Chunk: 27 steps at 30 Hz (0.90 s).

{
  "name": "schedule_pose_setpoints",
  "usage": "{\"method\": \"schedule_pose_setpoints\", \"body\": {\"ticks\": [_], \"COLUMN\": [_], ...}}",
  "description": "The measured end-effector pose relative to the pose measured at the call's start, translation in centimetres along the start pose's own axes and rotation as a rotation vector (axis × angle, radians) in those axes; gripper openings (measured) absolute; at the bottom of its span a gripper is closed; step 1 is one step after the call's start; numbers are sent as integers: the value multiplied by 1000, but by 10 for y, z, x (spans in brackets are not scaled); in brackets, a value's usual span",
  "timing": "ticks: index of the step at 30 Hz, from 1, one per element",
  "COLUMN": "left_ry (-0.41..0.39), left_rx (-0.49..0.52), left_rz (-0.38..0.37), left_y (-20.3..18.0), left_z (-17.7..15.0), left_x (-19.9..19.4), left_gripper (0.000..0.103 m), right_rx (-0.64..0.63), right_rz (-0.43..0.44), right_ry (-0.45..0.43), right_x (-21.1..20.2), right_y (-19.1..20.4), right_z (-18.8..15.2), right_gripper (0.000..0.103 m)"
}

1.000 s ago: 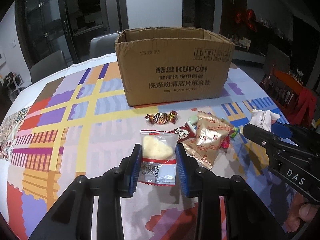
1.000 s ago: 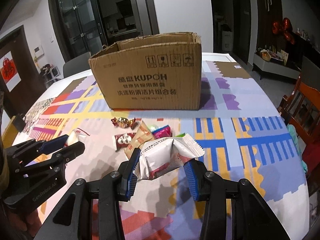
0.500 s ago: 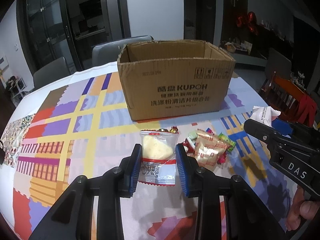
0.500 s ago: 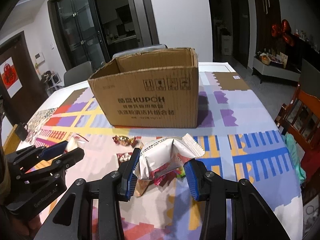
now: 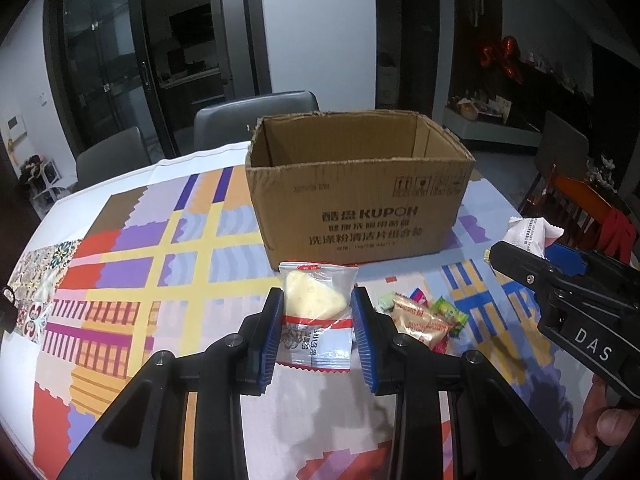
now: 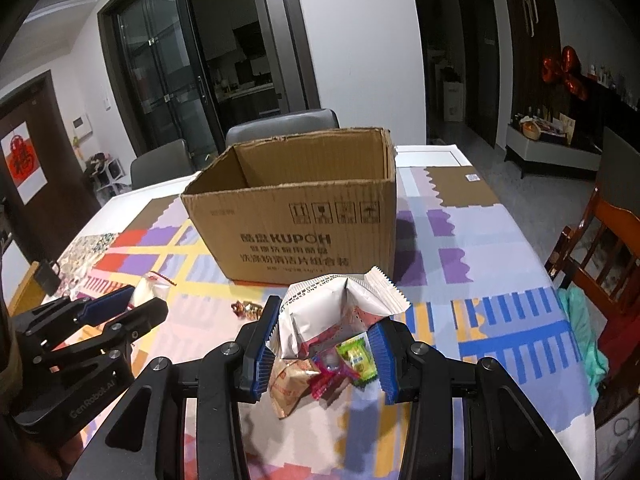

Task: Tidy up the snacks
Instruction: 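Lift the bread pack and pastry pack and carry both over the cardboard box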

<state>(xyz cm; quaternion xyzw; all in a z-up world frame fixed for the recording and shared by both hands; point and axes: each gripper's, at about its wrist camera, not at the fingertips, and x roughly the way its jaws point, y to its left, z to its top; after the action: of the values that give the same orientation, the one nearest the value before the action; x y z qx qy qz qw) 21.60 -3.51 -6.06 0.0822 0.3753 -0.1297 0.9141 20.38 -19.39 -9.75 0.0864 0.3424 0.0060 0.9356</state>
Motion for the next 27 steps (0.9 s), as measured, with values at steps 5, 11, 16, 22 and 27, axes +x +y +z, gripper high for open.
{"method": "schedule_pose_setpoints", "body": {"ticks": [5,11,16,22,27], "left_ry": [-8,-27,-45,-69,-95], "left_rx": [-12,-24,-27,-32,-36], "left_rz": [6,9,15,23,25], "left_y": [1,4,6,8,9], "left_z": [7,15,23,33,48], "left_x": [0,-1,-3,-4,-5], "left_gripper": [34,34,34,34,34], "right_rx": [-1,-3,-4,-9,-16], "right_rz": [3,3,-2,-15,-25], "right_ry": [-10,-22,-41,-68,-96], "right_x": [0,-1,-3,-4,-6], "right_y": [1,3,3,2,1], "right_z": [7,14,23,35,49], "right_gripper": [43,43,43,43,43]}}
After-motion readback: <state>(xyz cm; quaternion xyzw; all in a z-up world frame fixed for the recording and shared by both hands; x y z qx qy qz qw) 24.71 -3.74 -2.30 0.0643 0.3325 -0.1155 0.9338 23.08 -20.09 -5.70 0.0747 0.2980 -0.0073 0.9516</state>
